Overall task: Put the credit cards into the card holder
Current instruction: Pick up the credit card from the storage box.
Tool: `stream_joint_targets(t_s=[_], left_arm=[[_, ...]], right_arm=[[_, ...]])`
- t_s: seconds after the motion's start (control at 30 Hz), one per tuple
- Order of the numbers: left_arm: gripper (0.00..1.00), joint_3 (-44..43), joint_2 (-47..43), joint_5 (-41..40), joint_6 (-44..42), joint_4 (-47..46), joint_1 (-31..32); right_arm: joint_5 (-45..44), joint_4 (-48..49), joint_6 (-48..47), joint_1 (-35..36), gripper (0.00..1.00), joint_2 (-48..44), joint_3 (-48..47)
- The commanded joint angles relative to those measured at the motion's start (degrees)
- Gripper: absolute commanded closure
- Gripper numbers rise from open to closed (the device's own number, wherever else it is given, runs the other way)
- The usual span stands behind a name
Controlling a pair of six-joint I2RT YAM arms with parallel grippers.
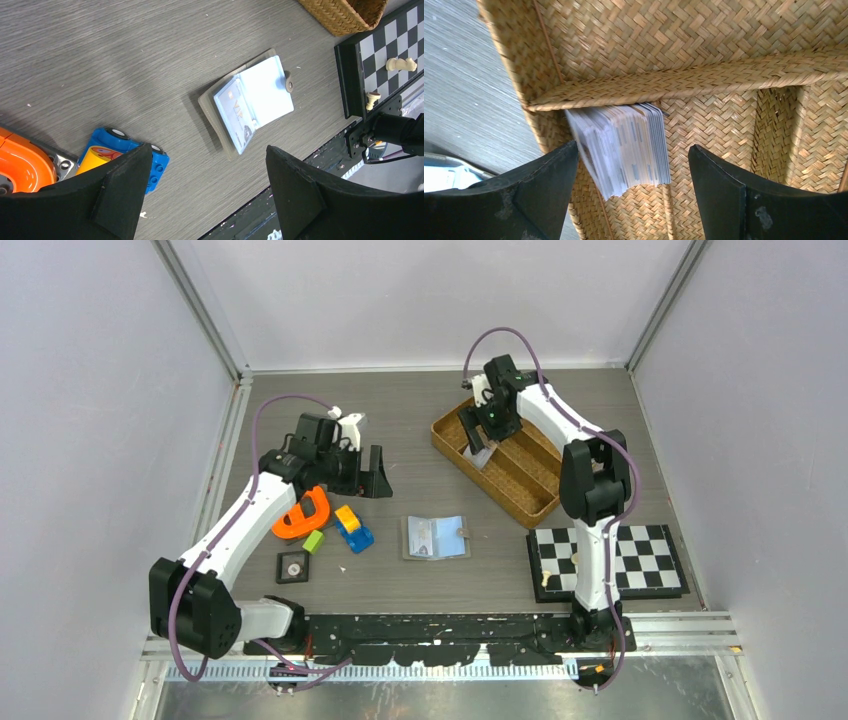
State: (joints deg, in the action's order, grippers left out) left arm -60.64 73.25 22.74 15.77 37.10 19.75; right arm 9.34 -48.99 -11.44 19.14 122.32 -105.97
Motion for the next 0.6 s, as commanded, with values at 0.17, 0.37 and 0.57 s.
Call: stream_joint_targets(t_s=[0.17, 0.37, 0.57], left_arm=[[0.14, -0.1, -1.0, 1.7, -1.2, -0.7, -0.1], [0.14, 0.2, -1.1, 2.0, -1.1, -0.8, -0.1], [0.14, 0.3, -0.8, 3.2, -0.6, -1.1, -0.1]], right_arm=[[-5.8, -2.5, -0.3, -1.9, 0.19, 0.3, -3.5], [-7.0, -2.0, 0.8, -2.0, 0.23, -1.4, -4.0], [-7.5, -1.2, 1.2, -2.0, 0.25, -3.4, -3.8]])
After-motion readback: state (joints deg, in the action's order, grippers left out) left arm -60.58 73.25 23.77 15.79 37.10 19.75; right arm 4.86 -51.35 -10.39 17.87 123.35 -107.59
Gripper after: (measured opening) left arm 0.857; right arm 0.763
